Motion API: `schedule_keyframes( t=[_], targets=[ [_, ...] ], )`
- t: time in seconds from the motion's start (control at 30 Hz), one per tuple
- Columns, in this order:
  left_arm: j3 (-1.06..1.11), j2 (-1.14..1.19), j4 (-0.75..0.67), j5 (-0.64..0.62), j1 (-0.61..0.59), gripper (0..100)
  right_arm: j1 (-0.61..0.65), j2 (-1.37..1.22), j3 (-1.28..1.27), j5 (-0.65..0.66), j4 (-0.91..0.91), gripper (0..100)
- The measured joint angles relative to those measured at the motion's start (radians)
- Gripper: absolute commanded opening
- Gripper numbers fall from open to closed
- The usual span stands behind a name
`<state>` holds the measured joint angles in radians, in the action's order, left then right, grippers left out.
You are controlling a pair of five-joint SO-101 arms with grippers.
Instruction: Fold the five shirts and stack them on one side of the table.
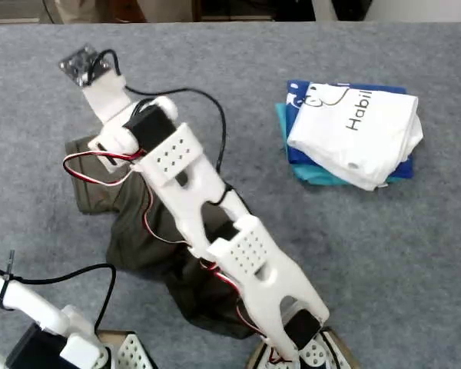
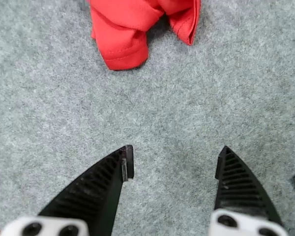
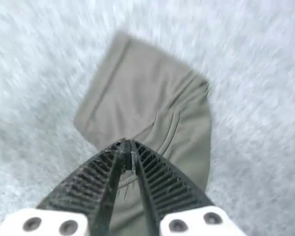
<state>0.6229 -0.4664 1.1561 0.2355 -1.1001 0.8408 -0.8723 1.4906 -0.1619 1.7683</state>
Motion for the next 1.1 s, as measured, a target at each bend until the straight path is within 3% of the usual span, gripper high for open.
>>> schedule_keyframes(
  t=[0.13, 0.33, 0.4, 0.5, 0.67, 0.73, 1.1],
  targets=[
    [0.0, 0.0, 0.0, 0.005, 0.006, 27, 0.0, 0.026, -0.155, 0.0, 0.0, 4.1],
    [0.0, 0.0, 0.0, 0.005, 0.009, 27, 0.002, -0.063, -0.411, -0.075, -0.089, 32.6],
    [0.0, 0.0, 0.0, 0.005, 0.021, 27, 0.002, -0.112, -0.423, -0.114, -0.132, 37.7],
    [0.0, 0.0, 0.0, 0.005, 0.028, 27, 0.002, -0.176, -0.423, -0.129, -0.164, 31.7],
    [0.0, 0.0, 0.0, 0.005, 0.029, 27, 0.0, -0.239, -0.387, -0.129, -0.172, 0.0],
    [0.0, 0.0, 0.0, 0.005, 0.034, 27, -0.008, -0.247, -0.361, -0.104, -0.17, 3.4],
    [0.0, 0.0, 0.0, 0.005, 0.034, 27, 0.0, -0.25, -0.084, -0.049, -0.005, 0.1]
  ],
)
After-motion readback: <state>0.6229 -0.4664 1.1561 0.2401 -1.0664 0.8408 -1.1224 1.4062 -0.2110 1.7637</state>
